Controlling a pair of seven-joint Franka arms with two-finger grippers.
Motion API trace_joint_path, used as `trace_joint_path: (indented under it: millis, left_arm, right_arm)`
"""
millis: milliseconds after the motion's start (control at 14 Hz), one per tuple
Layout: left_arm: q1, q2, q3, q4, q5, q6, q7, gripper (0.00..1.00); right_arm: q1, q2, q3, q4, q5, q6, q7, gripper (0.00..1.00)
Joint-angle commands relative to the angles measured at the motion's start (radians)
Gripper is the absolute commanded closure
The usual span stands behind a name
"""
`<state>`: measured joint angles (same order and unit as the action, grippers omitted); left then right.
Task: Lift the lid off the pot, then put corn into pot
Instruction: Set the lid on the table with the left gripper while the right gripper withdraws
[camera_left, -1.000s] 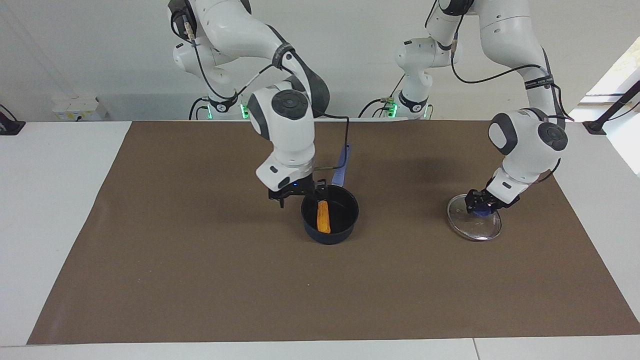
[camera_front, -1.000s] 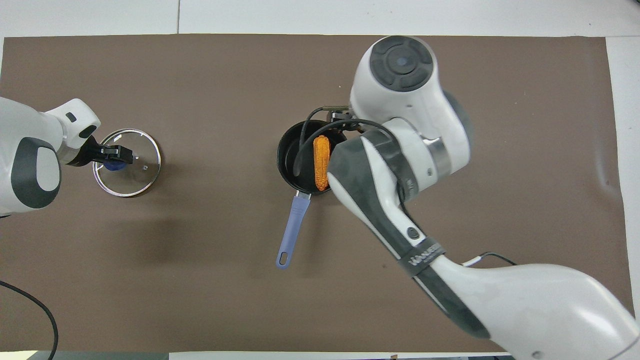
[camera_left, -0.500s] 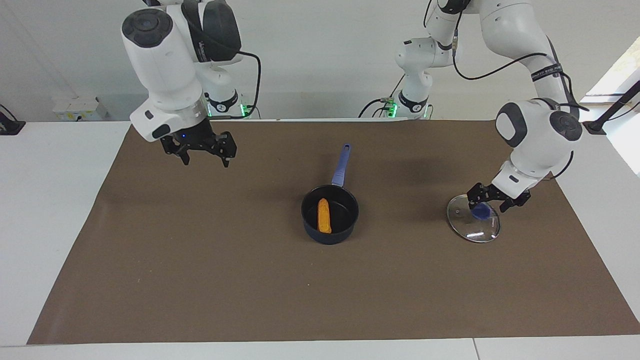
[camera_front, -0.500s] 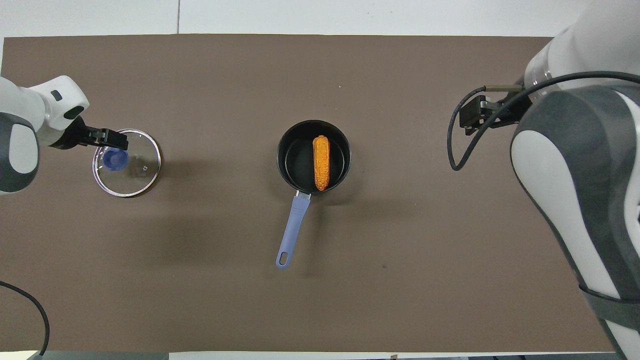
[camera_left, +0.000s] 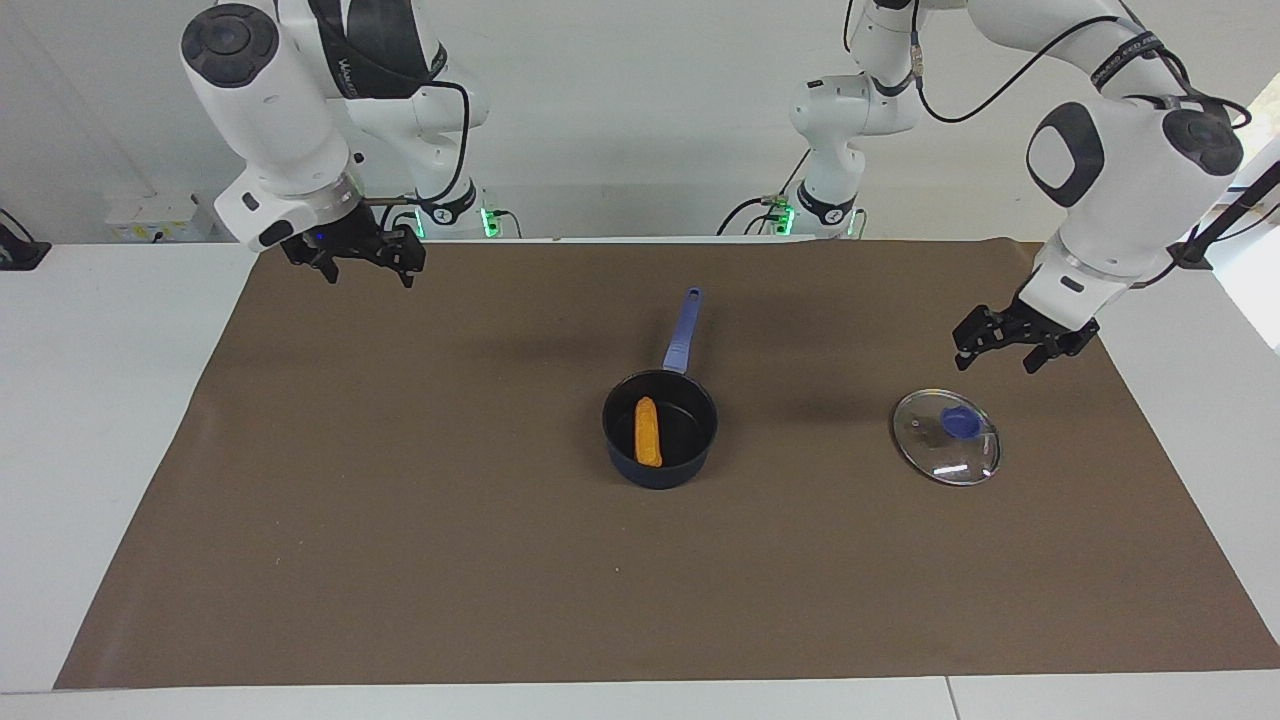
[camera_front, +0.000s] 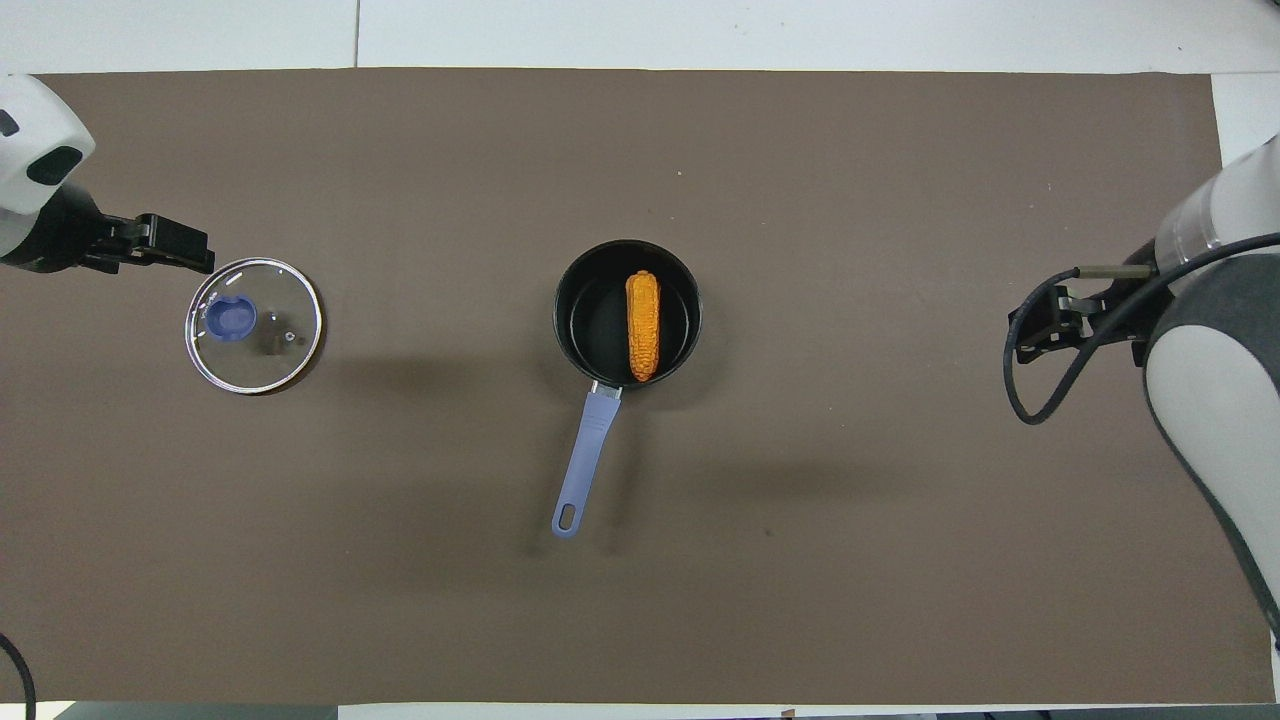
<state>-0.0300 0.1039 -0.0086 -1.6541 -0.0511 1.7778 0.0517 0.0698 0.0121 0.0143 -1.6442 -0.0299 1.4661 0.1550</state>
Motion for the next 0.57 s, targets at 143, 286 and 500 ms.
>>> trace_joint_path:
  millis: [143,286,500]
  left_arm:
    - [-0.034,-0.136,0.007,-0.029,0.023,-0.181,-0.055,0.0]
    - [-0.034,-0.159,0.007,-0.053,0.023,-0.222,-0.058,0.0]
    - [-0.039,-0.19,0.013,-0.127,0.023,-0.149,-0.062,0.0]
  right_arm:
    - [-0.076,-0.034,0.013,-0.057,0.016,0.091,-0.104,0.0]
    - [-0.077,-0.03,0.013,-0.049,0.016,0.097,-0.104,0.0]
    - [-0.081,0.008,0.009,0.009,0.015,0.085,-0.104,0.0]
